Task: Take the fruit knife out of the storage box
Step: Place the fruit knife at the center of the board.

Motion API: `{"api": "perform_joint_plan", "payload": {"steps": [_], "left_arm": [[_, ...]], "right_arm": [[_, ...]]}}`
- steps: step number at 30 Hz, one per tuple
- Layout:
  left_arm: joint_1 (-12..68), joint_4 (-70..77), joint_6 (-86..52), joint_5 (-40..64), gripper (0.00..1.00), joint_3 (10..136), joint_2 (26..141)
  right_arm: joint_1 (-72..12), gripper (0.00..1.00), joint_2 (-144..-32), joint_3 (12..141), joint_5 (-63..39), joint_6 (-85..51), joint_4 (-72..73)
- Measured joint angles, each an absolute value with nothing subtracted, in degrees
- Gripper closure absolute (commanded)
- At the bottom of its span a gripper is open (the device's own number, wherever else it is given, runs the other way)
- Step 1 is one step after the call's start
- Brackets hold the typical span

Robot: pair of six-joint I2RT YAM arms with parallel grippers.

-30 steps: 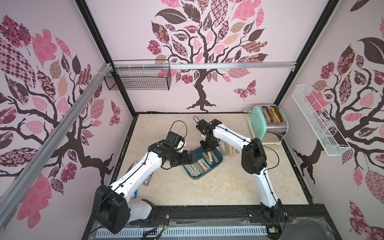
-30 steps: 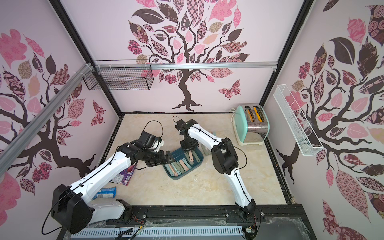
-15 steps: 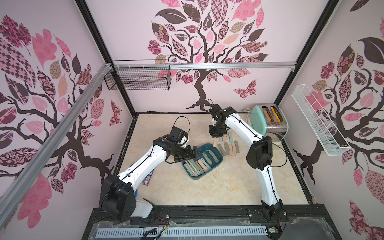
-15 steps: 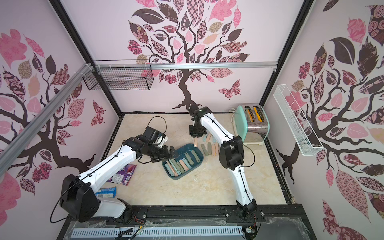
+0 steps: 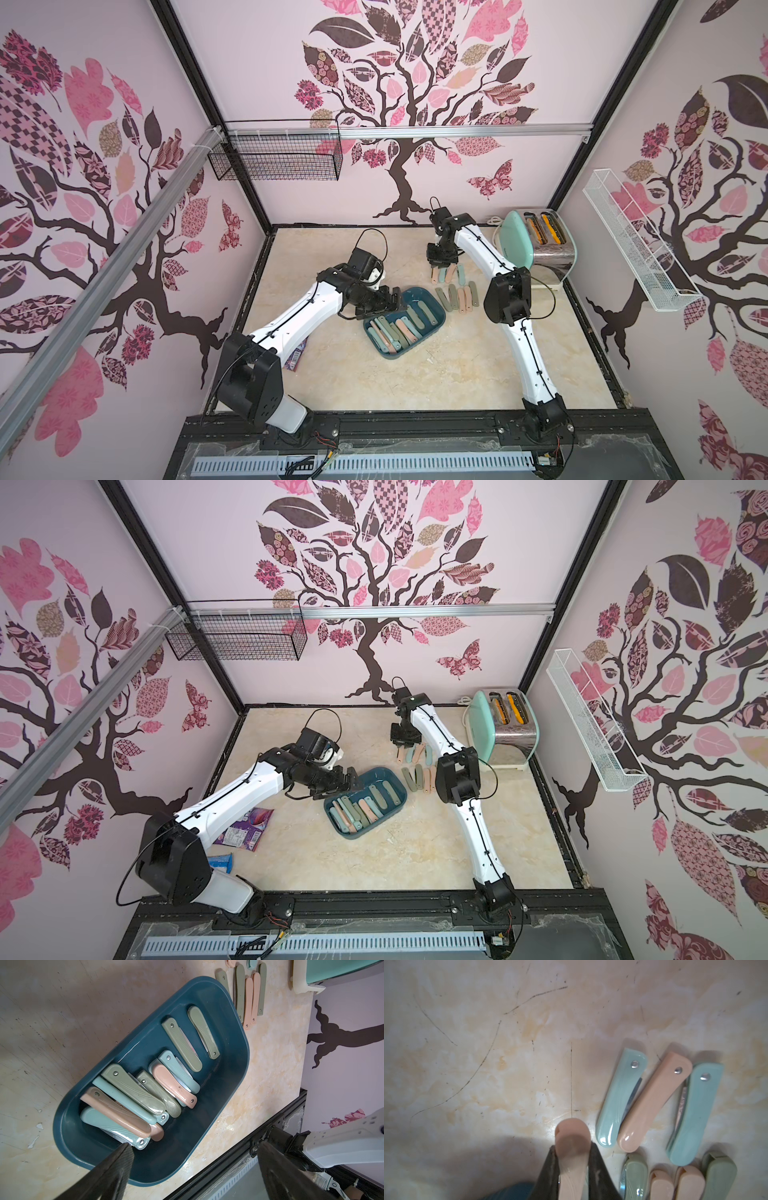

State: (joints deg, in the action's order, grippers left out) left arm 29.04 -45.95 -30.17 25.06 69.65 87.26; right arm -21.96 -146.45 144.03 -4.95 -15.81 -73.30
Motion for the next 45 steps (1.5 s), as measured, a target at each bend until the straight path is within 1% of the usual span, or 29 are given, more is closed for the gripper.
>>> {"api": "perform_joint_plan", "payload": {"steps": [10,12,19,23,25,28,38,41,45], "left_arm": [[29.0,-46.1,-30.2,25.4,0.02,69.7,88.9],[29.0,-46.3,-30.2,25.4,0.02,69.7,88.9],[29.0,-46.9,-30.0,25.4,0.02,69.7,88.9],[29.0,-47.2,-29.9,25.4,0.02,69.7,89.1],[29.0,-47.2,-29.9,25.4,0.02,69.7,89.4],[29.0,-47.3,-29.8,25.4,0.02,69.7,89.8],[29.0,-48.0,-29.4,25.2,0.02,69.7,89.9],[29.0,-48.7,-29.1,24.5,0.02,69.6,89.1],[28.7,-49.6,-28.6,23.4,0.02,69.1,85.7]], "right_arm": [[-21.8,0.84,-147.8,144.0,-4.7,-15.2,-68.6],[-21.6,0.80,-148.5,144.0,-4.8,-15.2,-67.4],[-20.4,0.75,-151.6,145.0,-5.8,-15.2,-65.8],[-20.0,0.68,-151.6,145.4,-6.3,-15.2,-65.0],[-19.9,0.61,-151.6,145.5,-6.5,-15.2,-64.8],[-19.8,0.58,-151.6,145.5,-6.7,-15.0,-64.8],[-19.7,0.59,-150.2,144.4,-7.6,-14.8,-64.8],[-20.2,0.60,-146.8,141.5,-8.3,-15.2,-64.7],[-21.2,0.61,-138.3,134.0,-9.4,-15.5,-64.1]]}}
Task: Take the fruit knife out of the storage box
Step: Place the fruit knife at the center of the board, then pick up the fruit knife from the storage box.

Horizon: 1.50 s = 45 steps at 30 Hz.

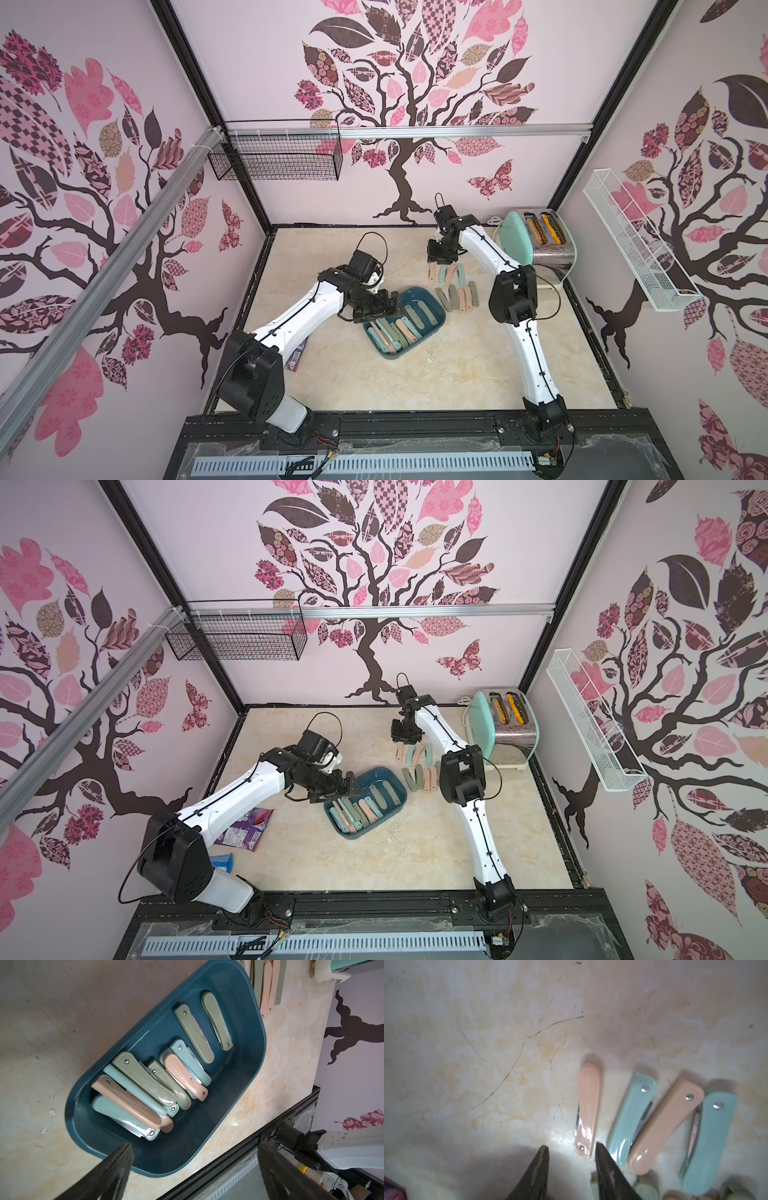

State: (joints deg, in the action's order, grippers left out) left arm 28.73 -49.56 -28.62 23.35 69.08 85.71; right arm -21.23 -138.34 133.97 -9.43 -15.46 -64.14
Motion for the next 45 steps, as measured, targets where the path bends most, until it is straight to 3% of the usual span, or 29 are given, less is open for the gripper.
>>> {"api": "perform_joint_plan", "payload": {"steps": [8,17,28,45], "left_arm": [[26.9,-51.4,-28.5,20.7,0.02,65.1,76.8],[26.0,-52.8,-28.7,19.2,0.02,60.8,69.8],[25.9,-52.9,-30.6,19.8,0.02,56.1,64.2],[25.9,-54.1,-31.3,19.8,0.02,55.8,62.6]], "right_arm": [[-30.8,0.62,-123.9,119.3,-8.2,-14.0,-62.2],[-42.2,0.56,-122.4,110.2,-3.9,-11.5,-63.3],[-43.7,0.58,-122.4,101.4,1.4,-11.1,-65.2],[-43.7,0.63,-129.6,106.5,4.5,-10.9,-65.8]]}}
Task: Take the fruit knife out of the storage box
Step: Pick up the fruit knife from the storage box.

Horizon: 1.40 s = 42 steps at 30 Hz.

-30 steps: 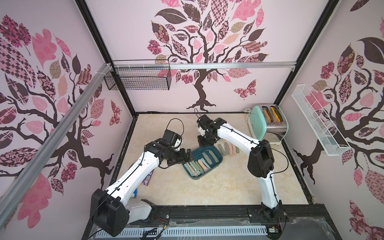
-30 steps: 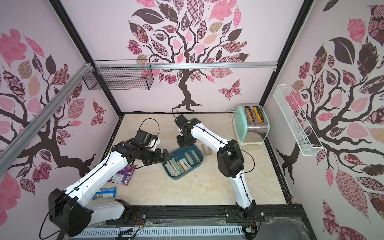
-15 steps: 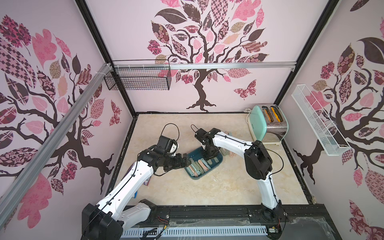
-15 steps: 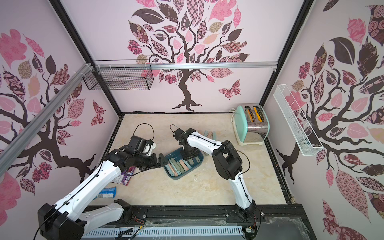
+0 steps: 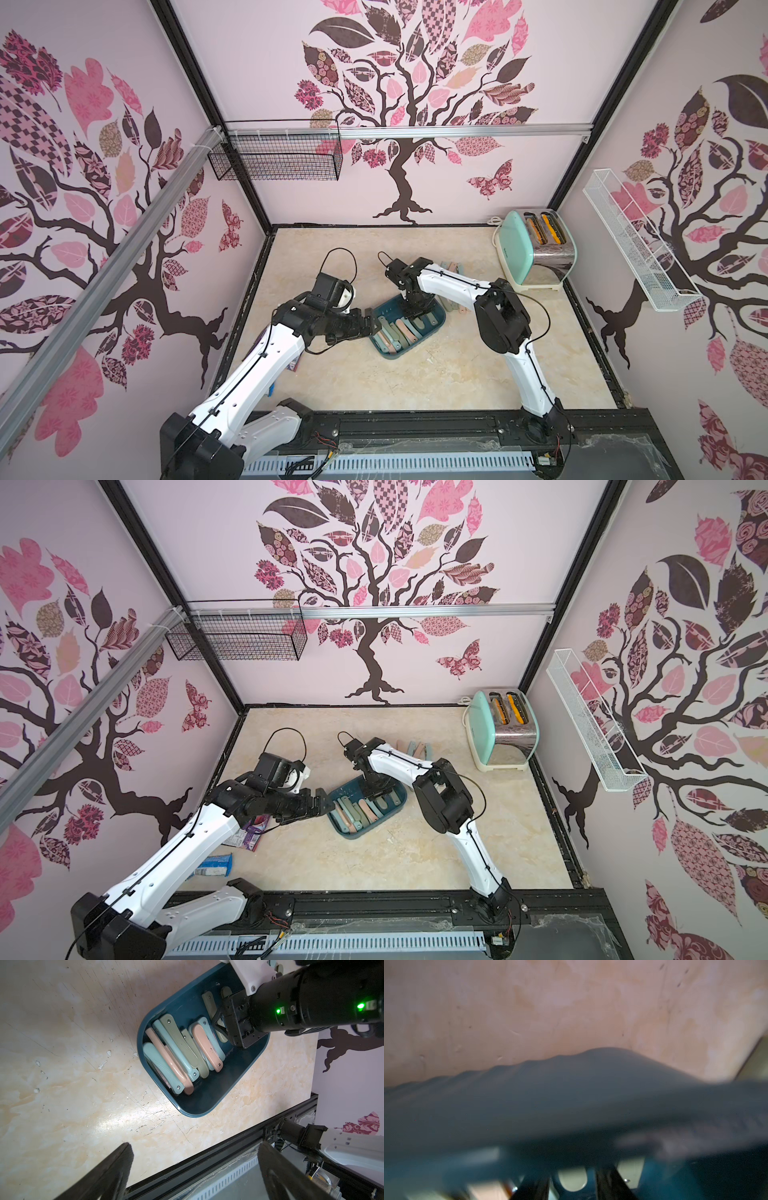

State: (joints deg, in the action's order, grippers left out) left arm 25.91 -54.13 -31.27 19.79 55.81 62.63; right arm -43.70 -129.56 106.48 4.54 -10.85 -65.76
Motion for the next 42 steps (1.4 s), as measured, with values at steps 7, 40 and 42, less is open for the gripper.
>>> {"api": "perform_joint_plan", "payload": {"steps": [7,40,42], "left_arm": [[25.9,-54.1,-31.3,19.8,0.02,55.8,63.1],[25.9,-48.6,-32.5,23.1,0.02,57.9,71.4],[25.9,-47.9,-32.7,23.7,0.02,58.9,72.6]], "right_arm": [[-43.7,0.58,-130.5,106.8,6.1,-10.8,-65.5],[-42.5,0.91,-123.2,110.0,4.5,-12.0,-70.9],[-42.3,0.91,-121.3,110.2,4.4,-12.3,-71.2]]}}
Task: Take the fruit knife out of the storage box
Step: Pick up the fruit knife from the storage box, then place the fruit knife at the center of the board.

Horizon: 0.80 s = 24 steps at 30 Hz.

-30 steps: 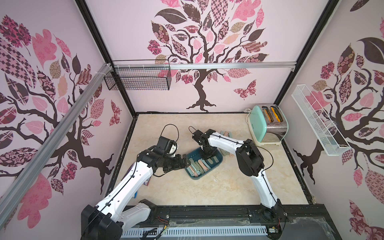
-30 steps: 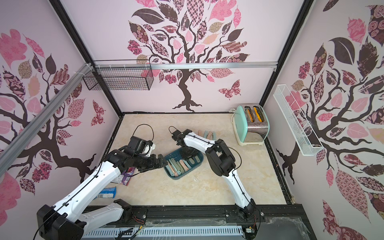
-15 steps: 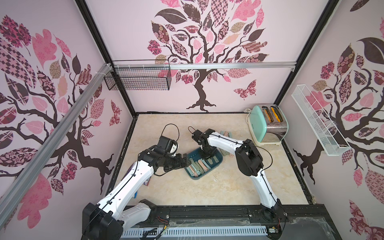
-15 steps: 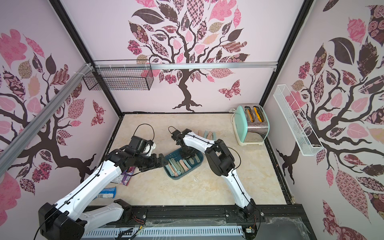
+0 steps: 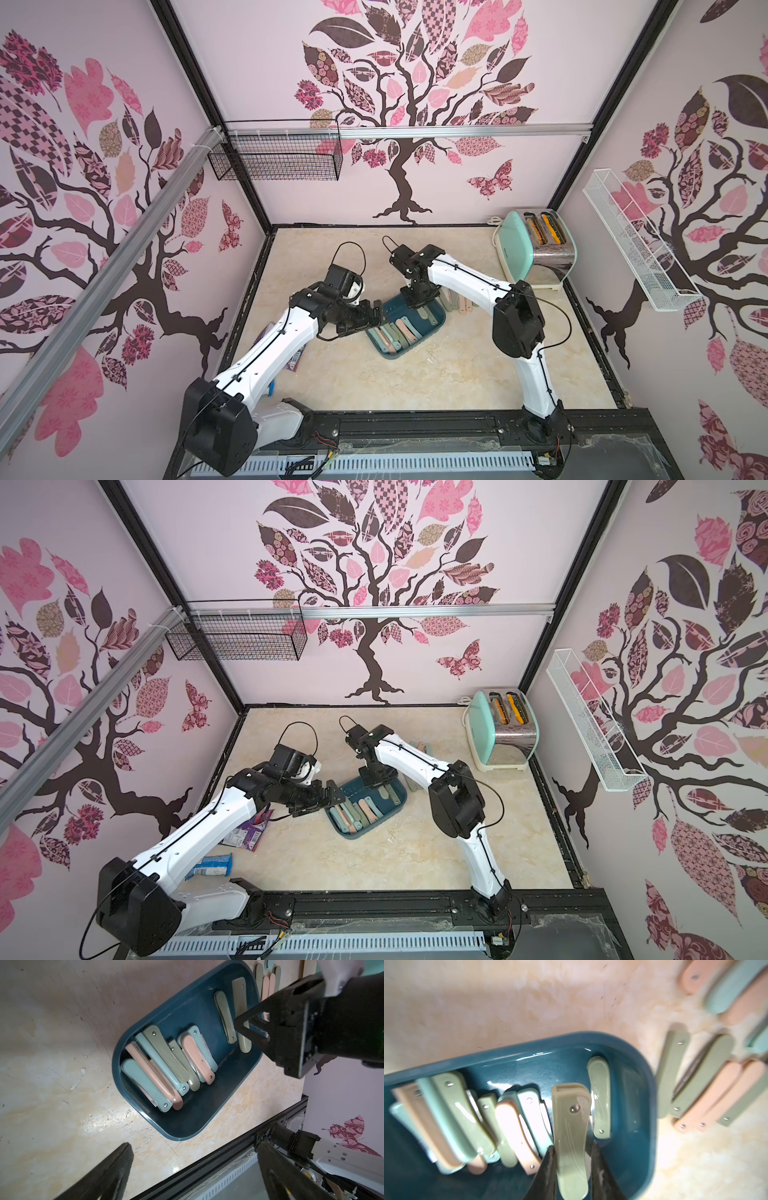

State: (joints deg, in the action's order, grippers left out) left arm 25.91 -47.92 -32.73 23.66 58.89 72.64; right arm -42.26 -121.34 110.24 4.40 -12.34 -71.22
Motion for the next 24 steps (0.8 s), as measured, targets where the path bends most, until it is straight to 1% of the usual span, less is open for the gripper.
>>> {"api": "perform_joint_plan", "payload": {"steps": [4,9,13,16,24], "left_arm": [[26.0,-46.1,-33.1,24.7,0.02,61.3,75.3],[28.1,-44.9,-33.2,24.8,0.02,64.3,79.1],[30.3,-44.4,-33.2,24.8,0.02,64.8,79.9],[30.9,-44.5,-33.2,24.7,0.02,64.8,79.9],[30.8,-46.6,-32.4,23.8,0.02,64.6,77.6]], "right_arm": [[-40.9,0.91,-118.7,110.3,3.9,-13.0,-71.7],[-36.2,0.90,-116.7,110.2,3.5,-13.5,-71.8],[-32.8,0.90,-116.8,110.3,5.0,-13.2,-71.9],[-31.2,0.90,-119.0,111.2,6.5,-12.7,-72.6],[-31.0,0.90,-130.0,115.9,8.7,-10.1,-73.2]]}}
